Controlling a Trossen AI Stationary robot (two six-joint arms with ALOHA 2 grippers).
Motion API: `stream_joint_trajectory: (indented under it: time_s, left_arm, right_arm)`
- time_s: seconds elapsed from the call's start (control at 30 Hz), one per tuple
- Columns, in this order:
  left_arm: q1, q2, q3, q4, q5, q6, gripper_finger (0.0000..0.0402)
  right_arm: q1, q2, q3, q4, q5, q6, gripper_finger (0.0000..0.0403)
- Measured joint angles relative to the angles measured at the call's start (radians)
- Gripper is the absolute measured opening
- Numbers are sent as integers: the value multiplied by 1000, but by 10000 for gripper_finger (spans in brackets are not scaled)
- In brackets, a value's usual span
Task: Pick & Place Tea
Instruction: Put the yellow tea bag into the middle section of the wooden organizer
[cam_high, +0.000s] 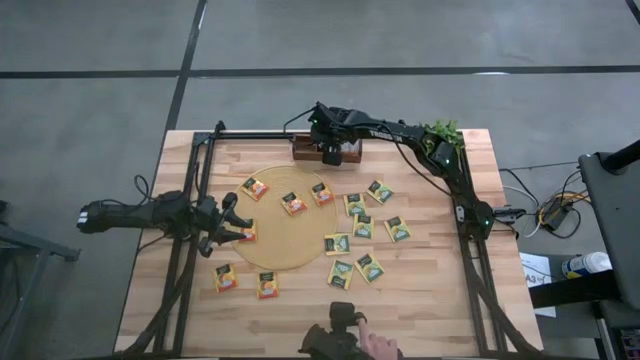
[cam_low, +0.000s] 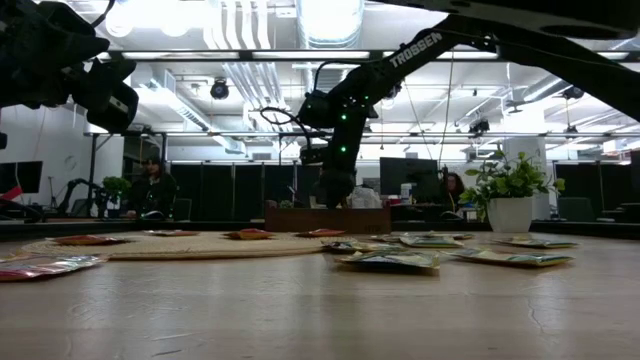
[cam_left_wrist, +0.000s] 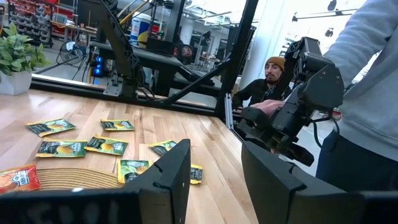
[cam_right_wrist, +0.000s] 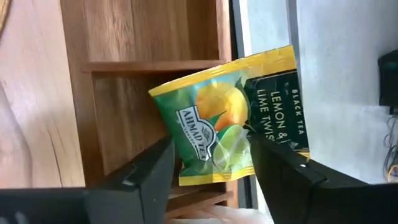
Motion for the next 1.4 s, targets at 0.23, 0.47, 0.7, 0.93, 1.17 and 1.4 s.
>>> stream_joint_trajectory:
  time_s: [0.23, 0.47, 0.7, 0.93, 1.17, 1.4]
  left_arm:
    - [0, 0, 0, 0, 0, 0, 138]
    - [0, 0, 0, 0, 0, 0, 138]
    - [0, 0, 0, 0, 0, 0, 138]
    - [0, 0, 0, 0, 0, 0, 138]
    - [0, 0, 0, 0, 0, 0, 138]
    - [0, 0, 0, 0, 0, 0, 138]
  right_arm:
    - [0, 0, 2, 7, 2, -11, 221]
    - [5, 0, 1, -33, 106, 54, 219]
    - [5, -3, 47, -37, 90, 113, 220]
    - [27, -3, 60, -44, 70, 103, 219]
    - [28, -27, 60, -163, 23, 115, 219]
    - [27, -103, 59, -239, -105, 149, 208]
